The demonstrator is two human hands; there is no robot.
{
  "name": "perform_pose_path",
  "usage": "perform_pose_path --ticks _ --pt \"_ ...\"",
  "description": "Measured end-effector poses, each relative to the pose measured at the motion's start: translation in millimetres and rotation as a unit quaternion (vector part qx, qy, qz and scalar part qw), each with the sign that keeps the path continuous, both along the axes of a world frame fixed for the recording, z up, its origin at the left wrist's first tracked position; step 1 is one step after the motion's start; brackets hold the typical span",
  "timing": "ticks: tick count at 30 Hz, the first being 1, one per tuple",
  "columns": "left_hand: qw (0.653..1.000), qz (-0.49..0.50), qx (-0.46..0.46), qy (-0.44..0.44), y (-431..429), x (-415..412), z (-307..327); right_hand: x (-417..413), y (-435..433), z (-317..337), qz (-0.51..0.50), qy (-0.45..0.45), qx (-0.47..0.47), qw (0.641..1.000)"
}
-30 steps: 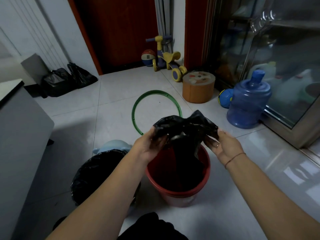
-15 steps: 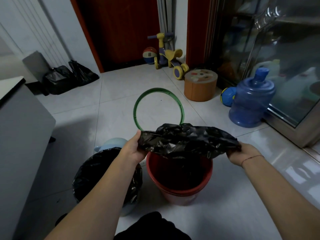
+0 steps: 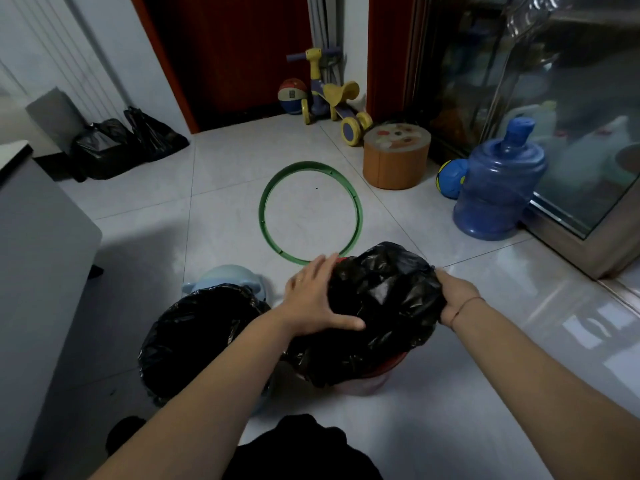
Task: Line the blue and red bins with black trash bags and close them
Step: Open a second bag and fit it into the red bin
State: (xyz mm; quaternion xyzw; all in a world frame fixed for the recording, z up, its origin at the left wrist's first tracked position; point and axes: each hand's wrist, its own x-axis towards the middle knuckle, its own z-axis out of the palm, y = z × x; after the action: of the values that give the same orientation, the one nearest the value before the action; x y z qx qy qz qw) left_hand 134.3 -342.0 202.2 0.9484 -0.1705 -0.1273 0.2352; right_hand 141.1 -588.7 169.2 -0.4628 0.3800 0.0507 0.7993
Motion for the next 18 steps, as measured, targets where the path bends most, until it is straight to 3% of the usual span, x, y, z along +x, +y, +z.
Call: perform_pose_path --ticks 2,5,9,12,14,16,18 --pt "0.999 -0.046 0.014 -0.018 -21.5 -6.7 3.0 3.9 16.5 4.3 0.032 -0.013 -0.037 0.999" --pt "0.996 0.009 -0.087 0.029 -39.9 -11.2 4.1 9.1 38.4 18.5 0.128 -0.038 -0.109 0.985" --pt "0.977 0.078 -0.191 -0.057 -39.3 5.3 10.5 9.9 48.5 34.2 0.287 -0.108 -0.126 0.944" --pt "0.946 0.143 -0.292 -0.004 -27.0 23.2 18.7 11.8 34.2 32.4 0.419 -0.162 -0.153 0.88" --pt "0.934 0.195 -0.298 -0.014 -17.3 36.2 26.0 10.9 23.7 31.7 0.492 -0.163 -0.224 0.825" --pt "0.932 0.232 -0.275 -0.038 -10.2 48.0 28.6 12.9 15.8 29.5 0.487 -0.152 -0.316 0.8" --pt "0.922 0.262 -0.282 -0.036 -7.4 56.4 28.5 16.4 8.4 24.2 0.435 -0.149 -0.343 0.819"
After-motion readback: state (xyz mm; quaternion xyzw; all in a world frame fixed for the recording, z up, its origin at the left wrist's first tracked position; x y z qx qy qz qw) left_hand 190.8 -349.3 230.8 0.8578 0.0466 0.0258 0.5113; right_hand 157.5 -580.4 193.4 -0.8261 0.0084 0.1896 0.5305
